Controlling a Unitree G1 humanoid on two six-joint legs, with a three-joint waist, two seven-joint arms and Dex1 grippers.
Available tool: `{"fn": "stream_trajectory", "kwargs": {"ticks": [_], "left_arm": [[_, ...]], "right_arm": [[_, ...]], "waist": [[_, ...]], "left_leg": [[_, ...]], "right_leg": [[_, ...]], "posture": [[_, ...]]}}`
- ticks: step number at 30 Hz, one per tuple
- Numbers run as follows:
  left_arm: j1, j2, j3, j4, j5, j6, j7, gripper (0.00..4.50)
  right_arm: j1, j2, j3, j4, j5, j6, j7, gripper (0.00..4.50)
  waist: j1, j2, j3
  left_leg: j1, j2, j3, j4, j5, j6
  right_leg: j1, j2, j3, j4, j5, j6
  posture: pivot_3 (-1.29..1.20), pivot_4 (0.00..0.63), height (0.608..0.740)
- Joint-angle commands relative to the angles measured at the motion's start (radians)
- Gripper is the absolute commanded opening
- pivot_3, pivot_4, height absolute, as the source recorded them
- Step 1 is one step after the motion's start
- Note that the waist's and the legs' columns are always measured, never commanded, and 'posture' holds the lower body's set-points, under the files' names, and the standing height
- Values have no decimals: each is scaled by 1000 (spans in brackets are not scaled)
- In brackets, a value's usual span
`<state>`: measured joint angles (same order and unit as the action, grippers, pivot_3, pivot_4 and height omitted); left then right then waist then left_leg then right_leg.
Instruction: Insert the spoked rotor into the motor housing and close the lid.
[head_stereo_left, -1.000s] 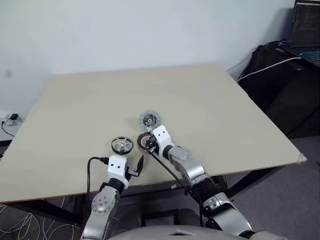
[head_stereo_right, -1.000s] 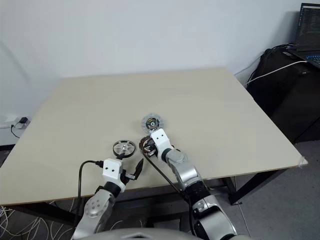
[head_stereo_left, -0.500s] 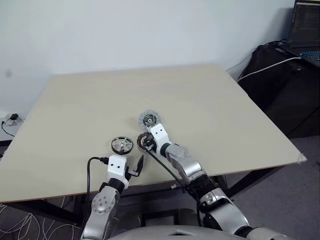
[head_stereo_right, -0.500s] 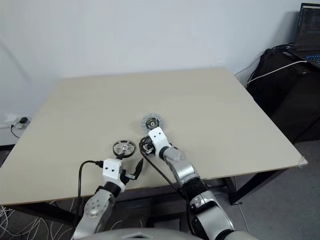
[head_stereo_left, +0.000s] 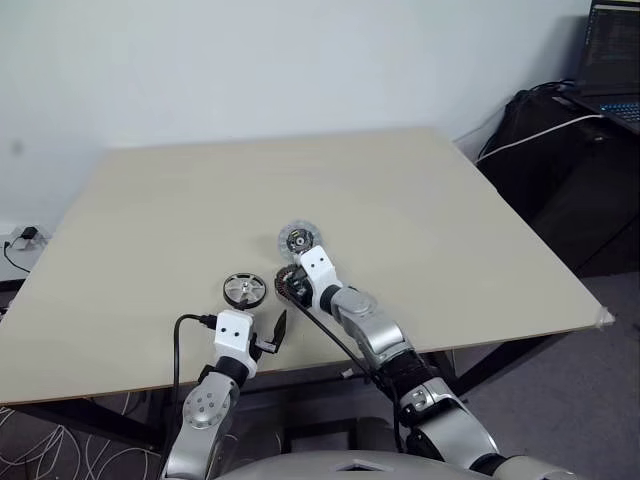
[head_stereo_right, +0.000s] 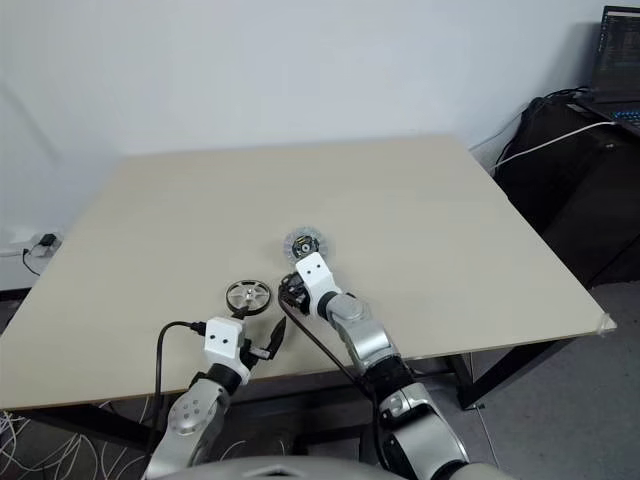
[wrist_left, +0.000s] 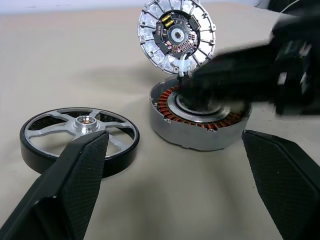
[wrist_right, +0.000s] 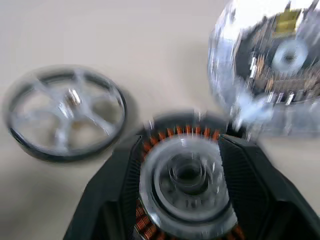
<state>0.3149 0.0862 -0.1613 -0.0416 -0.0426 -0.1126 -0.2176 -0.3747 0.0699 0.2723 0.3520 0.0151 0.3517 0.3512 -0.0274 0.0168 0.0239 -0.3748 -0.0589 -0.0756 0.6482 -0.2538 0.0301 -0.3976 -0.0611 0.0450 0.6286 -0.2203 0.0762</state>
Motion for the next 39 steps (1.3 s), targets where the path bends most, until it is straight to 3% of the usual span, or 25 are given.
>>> {"fn": "stream_trajectory", "kwargs": {"ticks": [1, 6, 14, 39], "left_arm": [[-10, -2, 9, -20, -4, -17, 1, 4500], [-14, -3, 7, -17, -6, -14, -4, 4500], [-9, -7, 7, -19, -7, -13, 2, 4500], [-4, -13, 5, -17, -8, -22, 7, 4500]], "right_arm": [[6, 16, -31, -165, 52, 51, 7, 1580], [16, 21, 6, -235, 16, 178, -48, 24], [-71, 37, 47, -121, -22, 303, -77, 24], [-178, 69, 51, 79, -59, 256, -88, 24]], "waist": [[0, 0, 0], [1, 0, 0], [1, 0, 0], [-8, 0, 0]], "left_leg": [[0, 0, 0, 0, 0, 0], [0, 0, 0, 0, -1, -1], [0, 0, 0, 0, -1, -2], [0, 0, 0, -1, 0, -2]], "right_leg": [[0, 0, 0, 0, 0, 0], [0, 0, 0, 0, 0, 0], [0, 0, 0, 0, 0, 0], [-1, 0, -1, 0, 1, -1]], "posture": [[0, 0, 740], [0, 0, 740], [0, 0, 740], [0, 0, 740]]}}
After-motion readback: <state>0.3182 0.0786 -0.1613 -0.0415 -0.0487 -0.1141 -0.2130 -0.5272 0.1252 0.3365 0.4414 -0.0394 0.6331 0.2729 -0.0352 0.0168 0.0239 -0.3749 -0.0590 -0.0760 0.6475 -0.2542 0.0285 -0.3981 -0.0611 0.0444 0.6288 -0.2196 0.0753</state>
